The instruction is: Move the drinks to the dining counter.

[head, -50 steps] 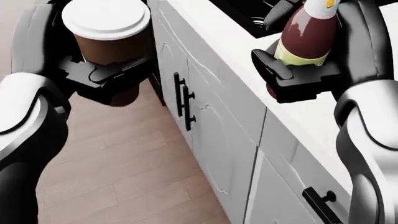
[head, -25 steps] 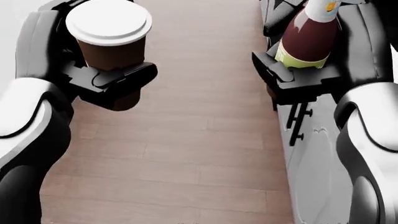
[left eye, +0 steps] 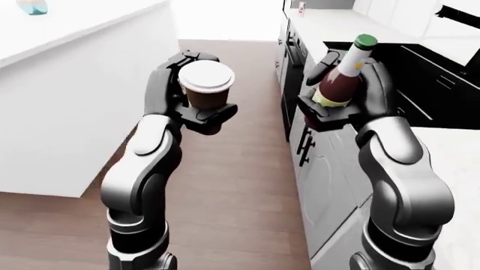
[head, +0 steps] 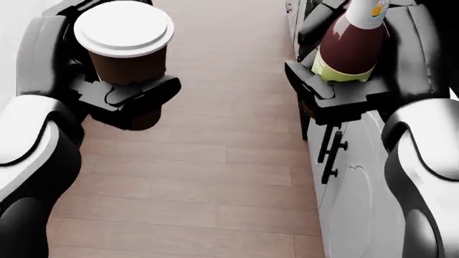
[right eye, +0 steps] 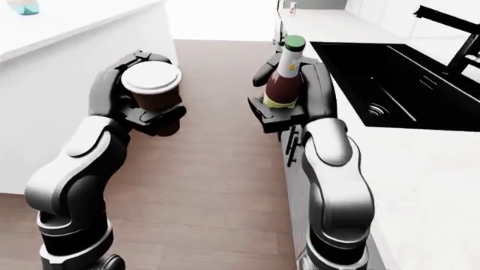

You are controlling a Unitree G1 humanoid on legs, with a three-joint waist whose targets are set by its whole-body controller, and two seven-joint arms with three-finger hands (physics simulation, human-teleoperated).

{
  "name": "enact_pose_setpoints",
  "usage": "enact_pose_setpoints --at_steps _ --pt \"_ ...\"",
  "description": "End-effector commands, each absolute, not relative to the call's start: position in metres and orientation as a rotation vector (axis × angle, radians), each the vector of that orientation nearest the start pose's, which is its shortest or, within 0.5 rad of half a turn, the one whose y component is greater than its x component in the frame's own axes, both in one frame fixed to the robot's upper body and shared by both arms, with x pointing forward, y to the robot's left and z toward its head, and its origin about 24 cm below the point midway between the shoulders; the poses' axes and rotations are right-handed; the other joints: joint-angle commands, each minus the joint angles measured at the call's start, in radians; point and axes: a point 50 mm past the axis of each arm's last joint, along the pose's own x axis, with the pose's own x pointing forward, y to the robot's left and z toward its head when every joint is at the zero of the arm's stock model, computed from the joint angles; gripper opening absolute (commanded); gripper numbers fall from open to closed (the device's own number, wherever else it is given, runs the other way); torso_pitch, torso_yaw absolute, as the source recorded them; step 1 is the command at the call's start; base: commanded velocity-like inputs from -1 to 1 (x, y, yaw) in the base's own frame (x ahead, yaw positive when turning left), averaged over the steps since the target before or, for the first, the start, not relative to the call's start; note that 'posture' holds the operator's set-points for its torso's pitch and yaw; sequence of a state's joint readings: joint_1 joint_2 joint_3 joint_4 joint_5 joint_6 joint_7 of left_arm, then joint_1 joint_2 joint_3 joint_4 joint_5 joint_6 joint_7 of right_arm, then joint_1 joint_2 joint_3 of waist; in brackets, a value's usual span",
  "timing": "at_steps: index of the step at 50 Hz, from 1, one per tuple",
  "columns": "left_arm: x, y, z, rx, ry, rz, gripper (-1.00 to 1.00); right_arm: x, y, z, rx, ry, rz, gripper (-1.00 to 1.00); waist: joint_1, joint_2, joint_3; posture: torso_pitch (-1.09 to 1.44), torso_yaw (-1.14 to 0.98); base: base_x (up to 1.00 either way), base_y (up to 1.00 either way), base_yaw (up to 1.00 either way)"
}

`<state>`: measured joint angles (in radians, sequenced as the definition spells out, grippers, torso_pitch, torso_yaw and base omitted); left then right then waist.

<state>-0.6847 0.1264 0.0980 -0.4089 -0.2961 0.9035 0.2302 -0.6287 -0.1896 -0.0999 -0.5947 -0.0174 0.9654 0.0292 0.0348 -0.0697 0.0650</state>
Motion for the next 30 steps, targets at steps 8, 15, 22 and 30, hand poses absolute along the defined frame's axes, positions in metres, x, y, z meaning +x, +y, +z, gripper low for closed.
enact_pose_setpoints --at_steps 8,15,22,30 --pt "0.3043 0.1333 0.2542 -0.084 -0.229 -0.045 -1.00 0.2786 -0.1506 0.2650 -0.170 -0.336 -0.002 -1.00 -0.023 0.038 -0.053 0.00 0.00 1.00 0.00 0.00" --pt "0.3045 0.1338 0.2536 -0.084 -0.229 -0.045 -1.00 0.2788 -0.1502 0.2647 -0.172 -0.337 -0.001 -1.00 0.009 0.088 -0.032 0.00 0.00 1.00 0.33 0.00" --pt "0.3044 0.1339 0.2524 -0.085 -0.229 -0.044 -1.00 0.2779 -0.1489 0.2637 -0.165 -0.336 0.010 -1.00 0.029 0.092 -0.032 0.00 0.00 0.62 0.45 0.43" --pt "0.3041 0.1332 0.2537 -0.080 -0.229 -0.046 -1.00 0.2777 -0.1487 0.2638 -0.166 -0.337 0.011 -1.00 -0.028 -0.014 -0.037 0.00 0.00 0.41 0.00 1.00"
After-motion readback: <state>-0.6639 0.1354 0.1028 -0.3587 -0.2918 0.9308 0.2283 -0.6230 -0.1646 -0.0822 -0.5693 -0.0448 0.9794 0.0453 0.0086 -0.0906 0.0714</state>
